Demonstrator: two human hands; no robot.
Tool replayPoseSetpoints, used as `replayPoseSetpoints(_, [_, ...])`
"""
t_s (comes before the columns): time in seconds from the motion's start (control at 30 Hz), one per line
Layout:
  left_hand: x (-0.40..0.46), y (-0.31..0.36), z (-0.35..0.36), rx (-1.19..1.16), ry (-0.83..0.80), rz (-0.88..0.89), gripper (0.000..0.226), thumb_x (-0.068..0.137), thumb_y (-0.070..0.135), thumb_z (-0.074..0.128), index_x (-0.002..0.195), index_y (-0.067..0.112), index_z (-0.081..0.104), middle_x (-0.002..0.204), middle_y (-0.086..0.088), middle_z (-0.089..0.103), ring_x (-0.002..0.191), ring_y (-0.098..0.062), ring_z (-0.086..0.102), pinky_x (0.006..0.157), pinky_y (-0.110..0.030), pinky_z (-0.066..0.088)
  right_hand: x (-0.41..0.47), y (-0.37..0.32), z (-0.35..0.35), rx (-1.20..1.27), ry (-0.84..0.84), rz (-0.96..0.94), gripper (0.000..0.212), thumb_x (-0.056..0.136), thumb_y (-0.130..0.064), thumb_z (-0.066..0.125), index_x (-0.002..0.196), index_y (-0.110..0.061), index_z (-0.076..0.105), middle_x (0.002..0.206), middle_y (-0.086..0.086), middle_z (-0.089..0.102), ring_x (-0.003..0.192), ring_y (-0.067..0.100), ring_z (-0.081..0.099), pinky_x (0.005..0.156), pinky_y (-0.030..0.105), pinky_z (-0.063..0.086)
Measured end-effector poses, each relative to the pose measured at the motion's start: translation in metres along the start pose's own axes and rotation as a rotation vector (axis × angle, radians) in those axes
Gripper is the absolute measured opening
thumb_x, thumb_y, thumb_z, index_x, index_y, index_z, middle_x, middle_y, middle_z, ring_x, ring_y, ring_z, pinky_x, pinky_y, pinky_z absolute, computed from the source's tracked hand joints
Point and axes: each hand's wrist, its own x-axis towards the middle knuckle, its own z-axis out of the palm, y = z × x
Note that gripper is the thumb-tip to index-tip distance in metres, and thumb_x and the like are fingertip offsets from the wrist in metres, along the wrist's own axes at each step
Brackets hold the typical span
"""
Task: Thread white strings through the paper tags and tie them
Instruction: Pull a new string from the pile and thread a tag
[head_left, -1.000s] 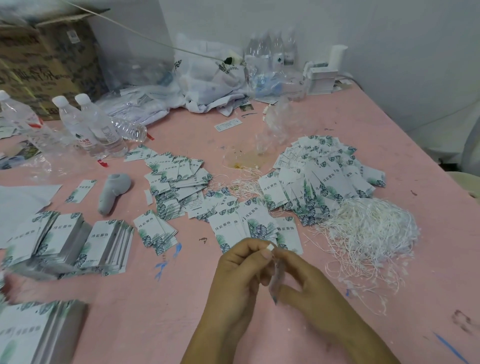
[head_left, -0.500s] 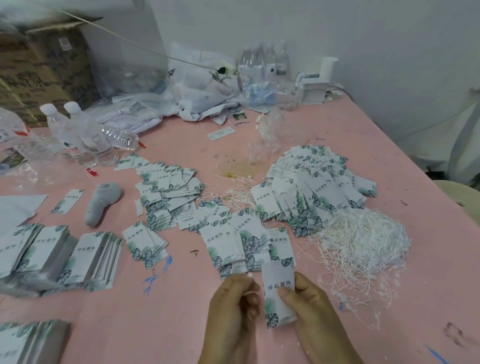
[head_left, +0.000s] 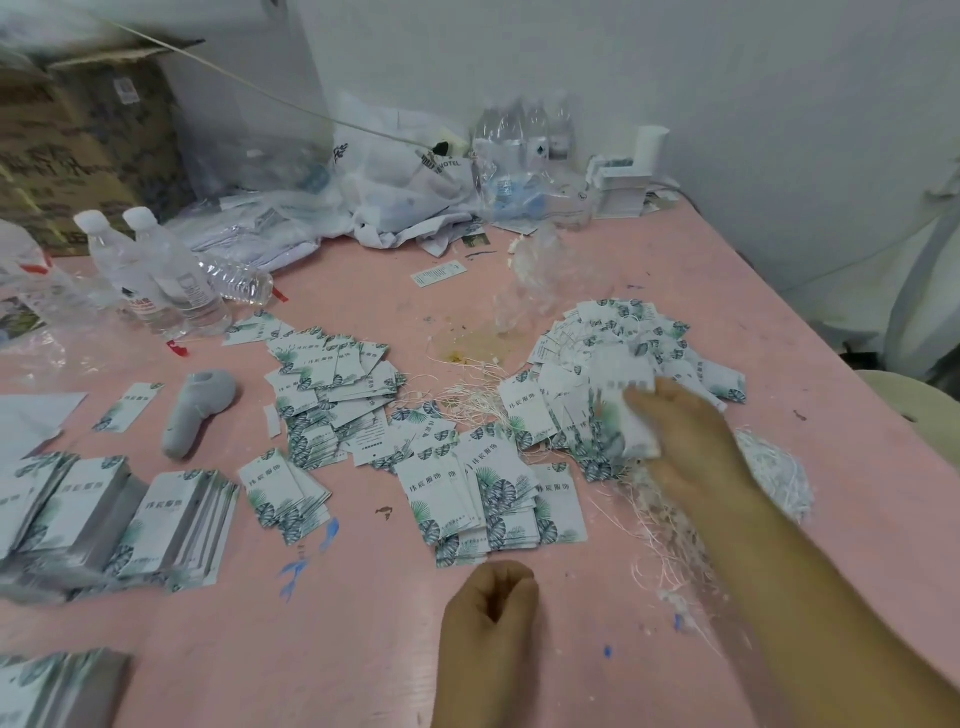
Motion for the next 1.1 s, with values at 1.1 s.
replayPoseSetpoints(1.1, [0.005,-0.044,-0.017,0.230,0.203,0.227,0.028,0.082,0.001,0.063,0.088,0.028,0.071,0.067,-0.001,0.065,0.054,-0.006,0.052,0.054,-0.017,0.045,-0.001,0.089,0.051,-1.045,-0.185,-0.234,0.011,0.092,-0.031,0.061,0.092,-0.024,0.069,0.079,-0.008,0.068,0.069,0.013,0.065,0.067,0.037,0.053])
